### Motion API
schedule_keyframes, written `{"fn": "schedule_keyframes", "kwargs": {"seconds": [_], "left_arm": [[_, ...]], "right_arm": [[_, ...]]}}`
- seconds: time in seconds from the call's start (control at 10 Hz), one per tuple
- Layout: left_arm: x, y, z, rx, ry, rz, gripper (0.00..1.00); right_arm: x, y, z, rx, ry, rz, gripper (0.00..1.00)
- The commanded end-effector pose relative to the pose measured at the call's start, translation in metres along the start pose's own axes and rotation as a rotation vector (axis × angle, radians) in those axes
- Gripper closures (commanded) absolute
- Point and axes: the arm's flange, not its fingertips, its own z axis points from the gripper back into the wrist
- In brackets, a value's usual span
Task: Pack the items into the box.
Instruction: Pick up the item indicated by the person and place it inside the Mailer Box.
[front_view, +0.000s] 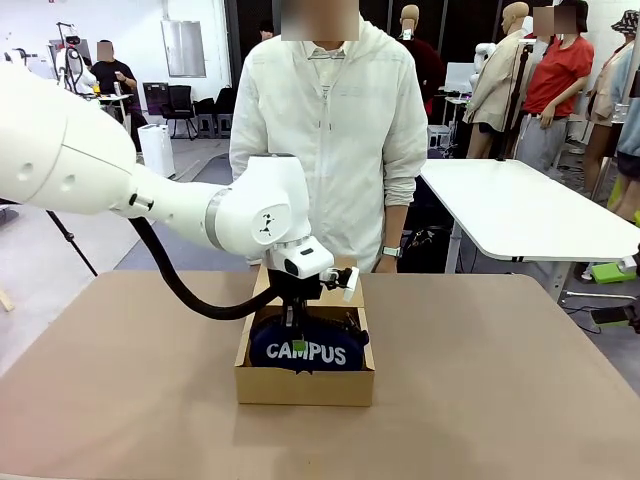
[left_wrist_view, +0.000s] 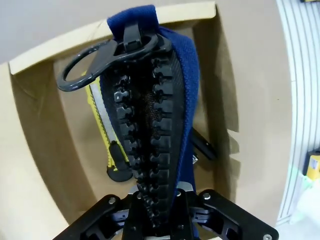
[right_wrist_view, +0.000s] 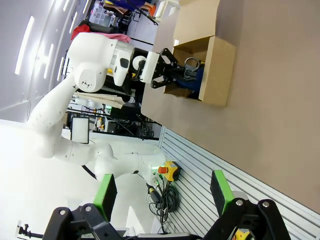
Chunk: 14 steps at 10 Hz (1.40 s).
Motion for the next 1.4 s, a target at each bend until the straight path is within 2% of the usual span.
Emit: {"fn": "schedule_keyframes", "kwargs": {"seconds": [0.0,0.1,0.2,0.3,0.6,0.8,0.9,1.0,1.1,1.2,1.3], "left_arm": [[0.005,0.005,0.002,0.006,0.033,0.042,1.0],[0.005,0.006,-0.001,-0.008,0.023,0.032,0.82],[0.003,0.006,0.002,-0.011,0.003,0.02,0.25],[0.001,0.005,0.006,0.003,-0.011,0.032,0.0],[-0.006,0.0,0.022,0.005,-0.03,0.034,0.0],[-0.022,-0.009,0.053,0.067,-0.046,0.079,0.0],[-0.032,-0.02,0.08,0.059,-0.118,0.076,0.0],[-0.045,-0.029,0.109,0.093,-0.149,0.155,0.0],[-0.063,-0.039,0.136,0.084,-0.228,0.186,0.0],[-0.102,-0.056,0.169,0.031,-0.308,0.318,0.0],[-0.145,-0.077,0.191,0.003,-0.431,0.386,0.0]], "right_arm": [[-0.001,0.0,0.002,0.004,0.006,0.016,0.0],[-0.001,0.0,0.002,0.004,0.006,0.016,0.0],[-0.001,0.0,0.002,0.004,0.006,0.016,0.0],[-0.001,0.0,0.002,0.004,0.006,0.016,0.0],[-0.001,0.0,0.002,0.004,0.006,0.016,0.0],[-0.001,0.0,0.002,0.004,0.006,0.016,0.0],[-0.001,0.0,0.002,0.004,0.006,0.016,0.0],[-0.001,0.0,0.002,0.004,0.006,0.016,0.0],[-0.001,0.0,0.002,0.004,0.006,0.016,0.0],[-0.001,0.0,0.002,0.004,0.006,0.016,0.0],[-0.001,0.0,0.002,0.004,0.006,0.016,0.0]]}}
